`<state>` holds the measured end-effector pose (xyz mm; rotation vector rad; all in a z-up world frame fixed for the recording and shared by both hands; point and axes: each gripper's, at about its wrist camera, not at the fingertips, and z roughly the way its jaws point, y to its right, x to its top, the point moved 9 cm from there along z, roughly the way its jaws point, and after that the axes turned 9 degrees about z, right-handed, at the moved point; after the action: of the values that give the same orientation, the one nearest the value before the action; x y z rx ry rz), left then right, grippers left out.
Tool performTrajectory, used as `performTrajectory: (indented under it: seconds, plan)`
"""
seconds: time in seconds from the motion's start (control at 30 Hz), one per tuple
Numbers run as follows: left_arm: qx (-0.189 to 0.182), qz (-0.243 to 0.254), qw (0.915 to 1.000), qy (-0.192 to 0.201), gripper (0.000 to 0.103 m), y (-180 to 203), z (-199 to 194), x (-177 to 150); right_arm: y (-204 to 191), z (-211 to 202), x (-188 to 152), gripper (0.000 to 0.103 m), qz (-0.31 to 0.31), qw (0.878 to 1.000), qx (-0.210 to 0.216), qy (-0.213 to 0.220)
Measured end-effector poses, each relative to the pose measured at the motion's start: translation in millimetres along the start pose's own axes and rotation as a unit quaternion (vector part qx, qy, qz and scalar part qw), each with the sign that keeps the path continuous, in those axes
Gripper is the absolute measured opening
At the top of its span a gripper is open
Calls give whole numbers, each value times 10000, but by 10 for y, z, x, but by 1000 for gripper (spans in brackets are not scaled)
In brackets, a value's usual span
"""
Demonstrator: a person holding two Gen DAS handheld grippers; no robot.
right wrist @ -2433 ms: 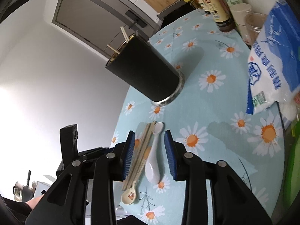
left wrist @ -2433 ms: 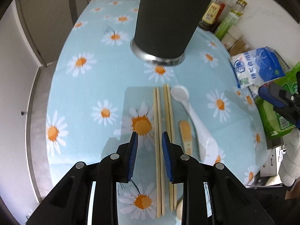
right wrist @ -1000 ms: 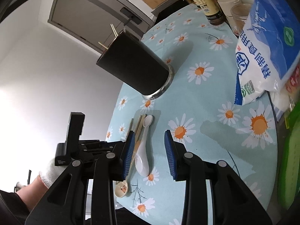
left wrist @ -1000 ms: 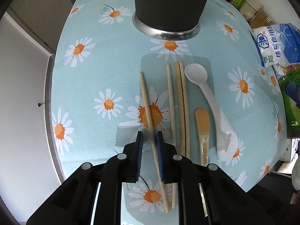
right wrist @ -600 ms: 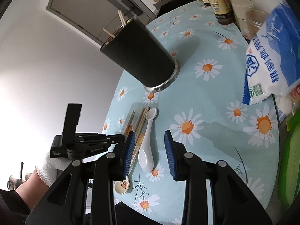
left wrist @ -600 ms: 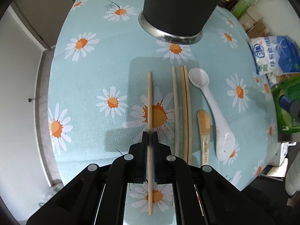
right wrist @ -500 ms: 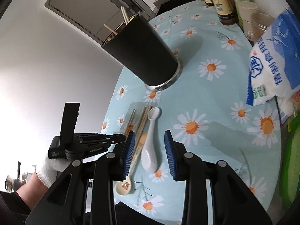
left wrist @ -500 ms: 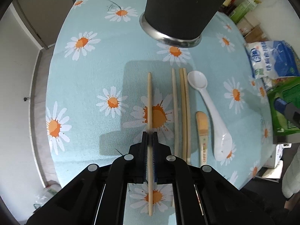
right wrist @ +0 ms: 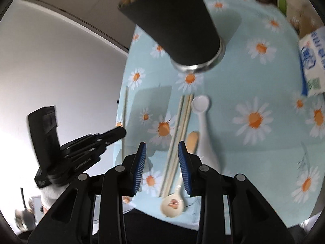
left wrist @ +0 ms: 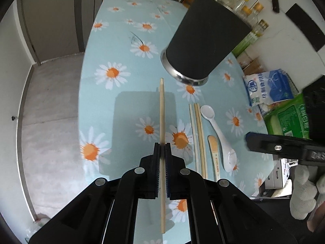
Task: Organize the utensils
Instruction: 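Grasp another bamboo chopstick with the right tool while the left tool holds its chopstick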
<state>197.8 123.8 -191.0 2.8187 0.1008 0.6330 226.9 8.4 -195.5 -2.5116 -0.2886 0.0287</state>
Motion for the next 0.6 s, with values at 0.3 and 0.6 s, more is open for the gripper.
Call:
performTrajectory:
  seconds: [0.3,0.6]
  plan:
    - [-331,179,9991,194,4,-198,-231,-63,35,481,42,30,558,9952,-667,-457]
    - [-694,253,9969,271,4,-408,-325,-215,61,779,52,26,638,9886,-1250,-540]
